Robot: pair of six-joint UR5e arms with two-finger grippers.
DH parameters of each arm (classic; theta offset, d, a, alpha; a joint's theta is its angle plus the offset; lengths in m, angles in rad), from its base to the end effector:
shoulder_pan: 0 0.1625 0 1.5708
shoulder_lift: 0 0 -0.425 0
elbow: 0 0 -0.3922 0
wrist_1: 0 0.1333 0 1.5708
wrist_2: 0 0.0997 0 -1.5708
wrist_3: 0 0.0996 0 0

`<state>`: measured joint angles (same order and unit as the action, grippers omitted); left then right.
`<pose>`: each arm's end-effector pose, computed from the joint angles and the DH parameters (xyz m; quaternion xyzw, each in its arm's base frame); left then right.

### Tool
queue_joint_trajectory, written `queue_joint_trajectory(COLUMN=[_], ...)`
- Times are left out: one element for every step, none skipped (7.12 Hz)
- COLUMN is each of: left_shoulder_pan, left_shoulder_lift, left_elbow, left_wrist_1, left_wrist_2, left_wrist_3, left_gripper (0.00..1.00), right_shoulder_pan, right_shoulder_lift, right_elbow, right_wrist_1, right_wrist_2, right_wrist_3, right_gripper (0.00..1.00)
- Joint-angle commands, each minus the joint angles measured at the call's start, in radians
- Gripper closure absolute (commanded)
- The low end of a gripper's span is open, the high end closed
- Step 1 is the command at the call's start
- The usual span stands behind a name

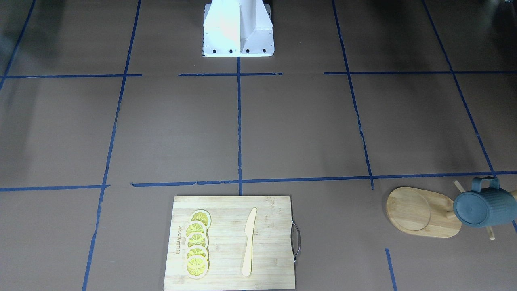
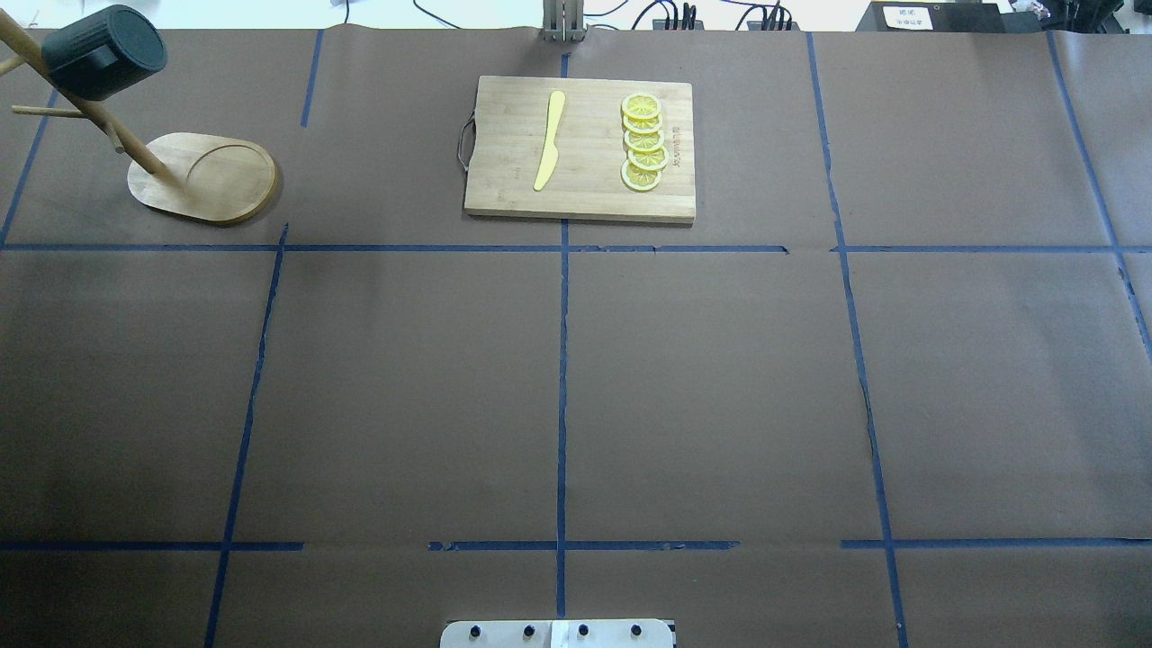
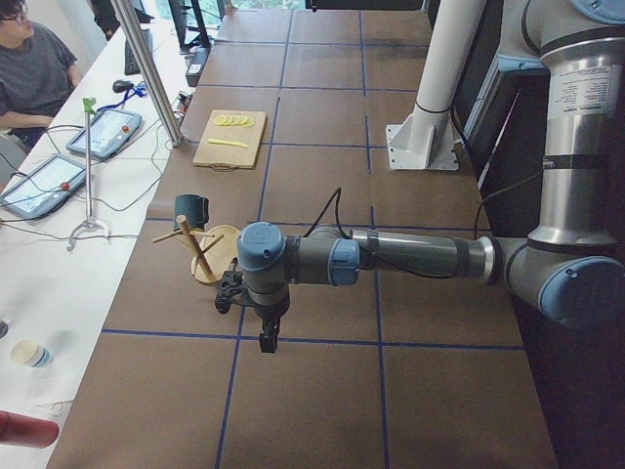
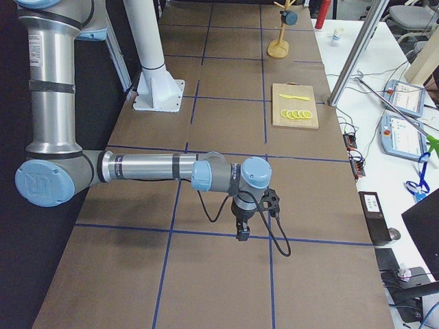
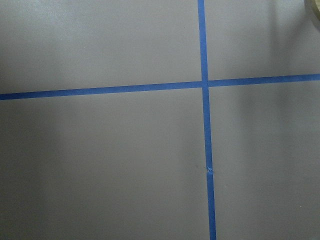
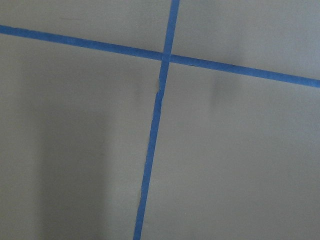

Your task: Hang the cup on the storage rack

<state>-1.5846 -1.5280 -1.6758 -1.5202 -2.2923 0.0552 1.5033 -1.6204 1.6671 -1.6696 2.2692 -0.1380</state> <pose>-0.0740 -0.4728 0.6363 0.0176 0.3526 0.0214 0.9354 0.0377 -0.4699 0.6500 -0.0124 -0.3427 -0.0875 0.9353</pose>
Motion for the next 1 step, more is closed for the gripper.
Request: queue_joint_trajectory(left_shoulder_pan=[0.000], left_shoulder_lift=[0.000], left_elbow=[-0.001], left_wrist_1=[0.000], left_wrist_2=[0.001], left_wrist_3=[0.000], left_gripper=[0.00], right_shoulder_pan=[0.000], right_shoulder_lift=[-0.006], right_elbow=[0.032], right_wrist_1=[0.001], right_wrist_2=[0.001], right_wrist_3=[0.000], right_gripper=[0.00])
